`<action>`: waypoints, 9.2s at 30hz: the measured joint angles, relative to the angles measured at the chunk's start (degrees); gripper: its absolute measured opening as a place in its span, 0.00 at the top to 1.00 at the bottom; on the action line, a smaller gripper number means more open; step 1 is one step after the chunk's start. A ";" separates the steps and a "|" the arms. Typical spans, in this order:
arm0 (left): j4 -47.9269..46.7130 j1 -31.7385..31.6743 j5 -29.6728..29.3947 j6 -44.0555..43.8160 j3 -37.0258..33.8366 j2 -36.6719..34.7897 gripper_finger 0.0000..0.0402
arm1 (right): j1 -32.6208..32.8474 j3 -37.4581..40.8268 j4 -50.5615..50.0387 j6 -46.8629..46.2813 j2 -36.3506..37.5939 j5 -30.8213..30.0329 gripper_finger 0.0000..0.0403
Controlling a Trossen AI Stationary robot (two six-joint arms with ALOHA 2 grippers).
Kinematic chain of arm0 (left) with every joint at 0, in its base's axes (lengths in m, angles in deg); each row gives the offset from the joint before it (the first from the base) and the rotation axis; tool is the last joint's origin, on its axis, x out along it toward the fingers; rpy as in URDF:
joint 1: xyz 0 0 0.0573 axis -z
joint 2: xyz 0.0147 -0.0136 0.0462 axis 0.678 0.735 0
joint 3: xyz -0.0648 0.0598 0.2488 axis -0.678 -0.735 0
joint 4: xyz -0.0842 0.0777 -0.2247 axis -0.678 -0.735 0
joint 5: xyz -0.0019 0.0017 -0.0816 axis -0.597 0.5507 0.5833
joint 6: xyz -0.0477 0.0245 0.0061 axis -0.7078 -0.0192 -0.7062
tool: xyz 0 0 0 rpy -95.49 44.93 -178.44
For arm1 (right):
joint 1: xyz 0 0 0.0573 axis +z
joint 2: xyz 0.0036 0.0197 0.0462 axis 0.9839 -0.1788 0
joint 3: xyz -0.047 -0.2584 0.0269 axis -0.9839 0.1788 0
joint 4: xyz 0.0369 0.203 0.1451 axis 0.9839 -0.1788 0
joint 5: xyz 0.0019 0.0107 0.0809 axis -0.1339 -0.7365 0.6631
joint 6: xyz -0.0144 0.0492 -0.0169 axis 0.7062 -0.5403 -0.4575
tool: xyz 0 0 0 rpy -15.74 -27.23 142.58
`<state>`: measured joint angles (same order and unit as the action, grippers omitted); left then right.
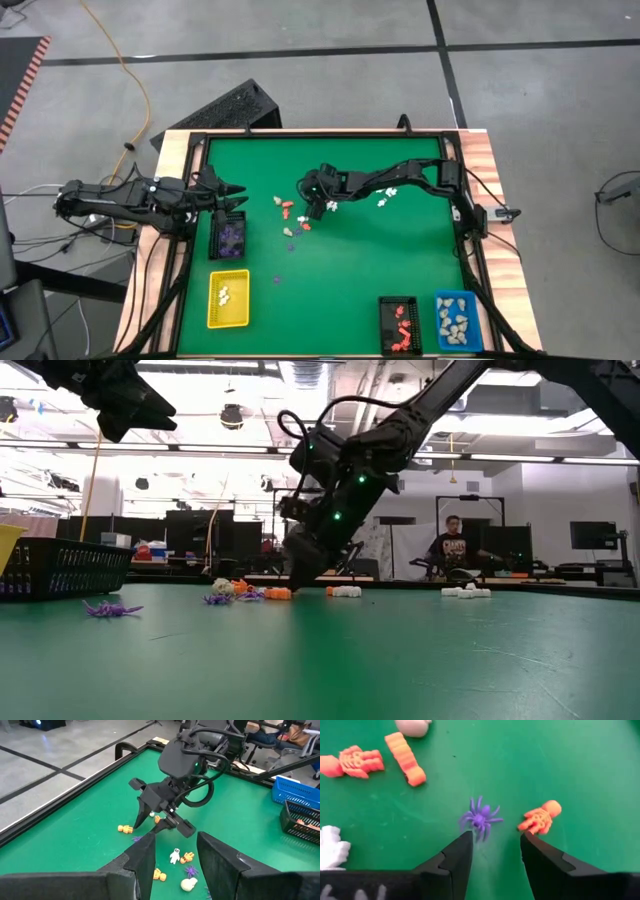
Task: Sort Halloween decoration
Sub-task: Put the purple spider toy into the top black basket
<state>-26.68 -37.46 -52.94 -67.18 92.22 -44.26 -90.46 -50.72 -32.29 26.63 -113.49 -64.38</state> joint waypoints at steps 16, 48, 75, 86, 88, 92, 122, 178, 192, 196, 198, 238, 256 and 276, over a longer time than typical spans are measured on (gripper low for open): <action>-0.02 0.00 -0.04 0.44 0.00 0.01 0.67 | -1.45 -0.16 2.62 0.92 -2.58 4.24 0.68; -0.94 0.00 -0.02 -0.42 0.02 0.01 0.67 | 0.77 -2.57 0.91 2.10 -0.15 3.88 0.90; -1.34 -0.02 -0.04 0.02 0.02 0.01 0.67 | -0.11 -2.72 6.84 -3.44 -4.57 4.09 0.56; -1.84 -0.02 -1.22 0.02 0.02 0.01 0.67 | -0.20 -2.74 5.50 -5.74 -4.59 1.36 0.95; -1.83 0.00 -1.22 0.00 0.02 0.01 0.67 | -0.22 -2.74 5.45 -5.77 -4.59 1.35 0.98; -1.81 -0.02 -1.25 -0.04 0.02 0.01 0.67 | -0.20 -2.74 5.61 -6.17 -4.59 1.20 0.98; -0.03 -0.02 -2.42 -0.65 0.02 0.00 0.67 | 9.49 -5.61 26.69 -2.08 -1.64 6.27 1.00; -1.28 0.00 -2.38 -1.18 0.02 -0.01 0.67 | 2.94 -41.87 -23.68 9.07 -16.68 4.03 0.54; -3.65 -0.01 -2.45 -0.78 0.02 -0.01 0.67 | -3.21 -37.65 -25.07 4.80 -16.72 10.49 0.57; -3.63 0.00 -2.46 0.24 0.02 -0.01 0.67 | -3.20 -37.65 -25.62 5.75 -14.34 9.87 0.57; -3.65 0.00 -2.45 0.24 0.02 -0.01 0.67 | -3.21 -37.65 -28.40 7.22 -11.40 9.60 0.57; -2.93 -0.02 -3.84 -0.66 0.02 0.01 0.67 | 14.73 13.19 30.95 10.33 4.74 3.29 0.57; -2.93 -0.02 -4.13 -0.66 0.02 0.01 0.67 | 12.09 12.00 28.11 10.28 -0.56 12.23 0.57; -2.97 -0.02 -4.35 -0.63 0.02 0.01 0.67 | 11.08 11.88 26.44 5.53 -0.83 4.63 0.96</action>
<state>-29.66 -37.48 -57.29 -67.81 92.24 -44.25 -79.38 -38.84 -5.85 32.16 -114.32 -59.74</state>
